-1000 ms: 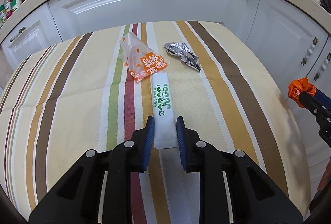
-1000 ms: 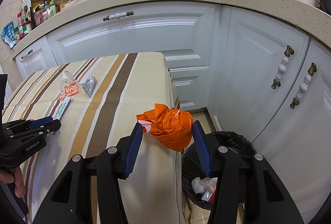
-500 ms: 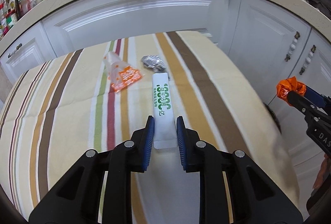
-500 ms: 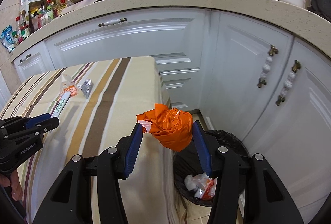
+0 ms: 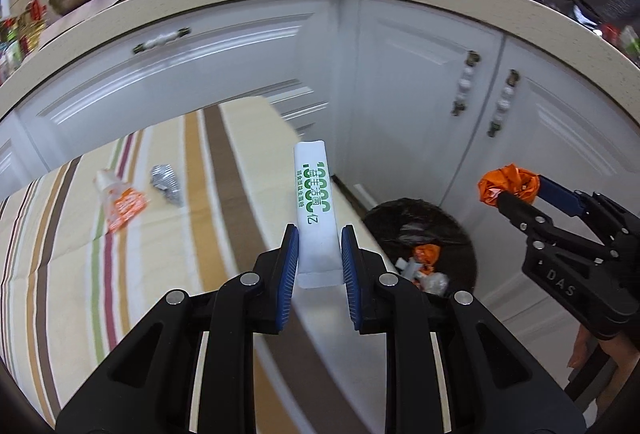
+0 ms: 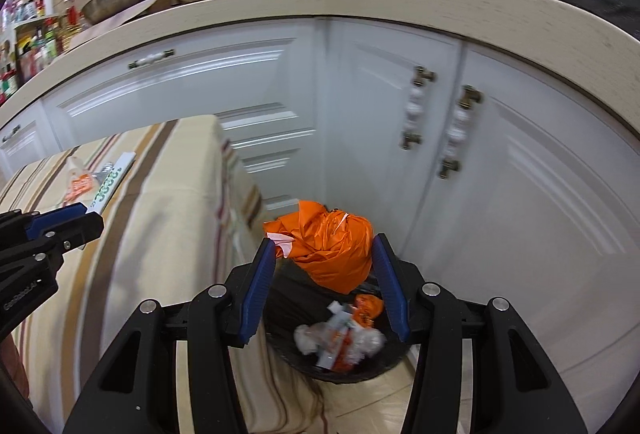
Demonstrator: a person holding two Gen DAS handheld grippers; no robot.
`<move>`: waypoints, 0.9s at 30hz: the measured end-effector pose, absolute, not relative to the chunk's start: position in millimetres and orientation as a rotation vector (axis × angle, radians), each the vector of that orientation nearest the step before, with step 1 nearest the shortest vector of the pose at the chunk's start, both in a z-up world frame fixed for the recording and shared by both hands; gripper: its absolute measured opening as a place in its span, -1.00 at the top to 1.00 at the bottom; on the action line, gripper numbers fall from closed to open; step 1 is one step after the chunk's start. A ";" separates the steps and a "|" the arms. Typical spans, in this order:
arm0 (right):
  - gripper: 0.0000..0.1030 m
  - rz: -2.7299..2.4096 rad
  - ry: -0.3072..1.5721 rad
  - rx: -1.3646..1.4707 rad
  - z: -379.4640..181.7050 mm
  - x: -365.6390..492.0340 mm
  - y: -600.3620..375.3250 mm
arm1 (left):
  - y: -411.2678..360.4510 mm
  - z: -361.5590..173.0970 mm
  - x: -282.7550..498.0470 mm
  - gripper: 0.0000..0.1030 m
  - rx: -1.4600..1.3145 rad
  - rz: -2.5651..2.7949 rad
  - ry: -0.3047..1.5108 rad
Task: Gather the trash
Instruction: 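Carry the tube and orange bag to the bin and release both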
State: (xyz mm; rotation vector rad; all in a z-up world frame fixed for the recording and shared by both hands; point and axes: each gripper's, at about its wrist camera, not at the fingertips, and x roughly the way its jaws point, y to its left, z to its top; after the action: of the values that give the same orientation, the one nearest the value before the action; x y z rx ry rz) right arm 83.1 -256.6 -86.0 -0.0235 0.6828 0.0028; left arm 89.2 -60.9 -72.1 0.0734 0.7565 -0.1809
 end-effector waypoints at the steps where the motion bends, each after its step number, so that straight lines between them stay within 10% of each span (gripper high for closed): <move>1: 0.04 -0.008 0.683 -0.021 -86.2 81.9 -261.1 | -68.2 -71.1 88.8 0.58 0.079 -0.193 0.753; 27: 0.04 -0.117 0.750 0.022 -119.5 95.9 -302.1 | -162.9 -105.4 118.9 0.58 0.216 -0.290 0.778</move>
State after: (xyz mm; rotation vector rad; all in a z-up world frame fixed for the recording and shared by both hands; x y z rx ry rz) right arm 95.9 -302.1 -119.5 0.0215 0.7497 -0.1173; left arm 118.9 -162.9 -105.4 0.2162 0.7777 -0.2902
